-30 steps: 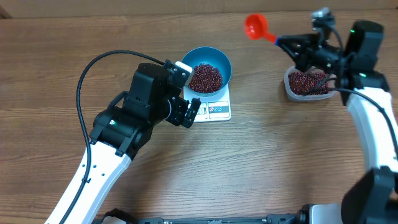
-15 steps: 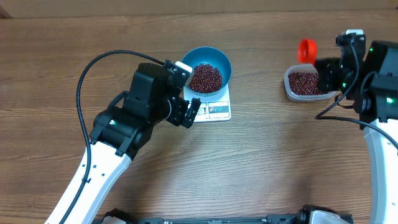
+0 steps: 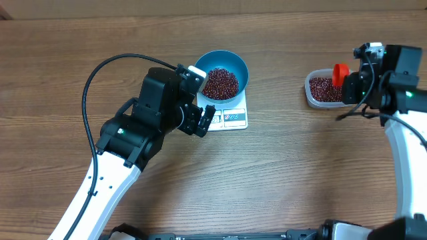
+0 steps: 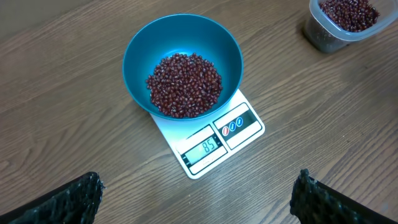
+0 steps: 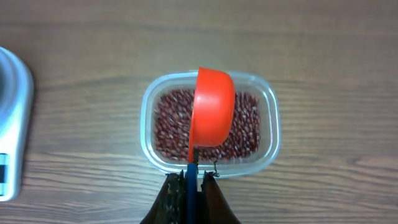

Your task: Scoop item into bowl and weigh 150g on scale

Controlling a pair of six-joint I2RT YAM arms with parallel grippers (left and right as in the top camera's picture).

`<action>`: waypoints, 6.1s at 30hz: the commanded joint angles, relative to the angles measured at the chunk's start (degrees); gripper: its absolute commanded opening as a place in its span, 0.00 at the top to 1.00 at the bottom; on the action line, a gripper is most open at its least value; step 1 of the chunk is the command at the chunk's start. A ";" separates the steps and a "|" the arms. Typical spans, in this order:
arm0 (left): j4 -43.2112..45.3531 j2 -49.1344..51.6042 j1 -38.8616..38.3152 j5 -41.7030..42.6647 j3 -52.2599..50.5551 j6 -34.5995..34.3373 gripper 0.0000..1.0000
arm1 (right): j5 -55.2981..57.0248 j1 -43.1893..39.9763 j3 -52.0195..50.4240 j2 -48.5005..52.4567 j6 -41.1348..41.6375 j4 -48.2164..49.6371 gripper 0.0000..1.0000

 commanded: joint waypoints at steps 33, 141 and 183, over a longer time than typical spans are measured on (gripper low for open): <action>0.02 0.31 0.24 0.39 -0.37 0.94 0.00 | -13.94 -1.09 0.02 16.06 0.26 1.05 0.96; 0.02 0.31 0.24 0.39 -0.37 0.94 0.00 | -75.03 -17.18 -0.24 19.71 10.73 4.13 0.96; 0.02 0.31 0.24 0.39 -0.37 0.94 0.00 | -40.68 16.87 -0.22 19.69 -8.96 31.78 0.96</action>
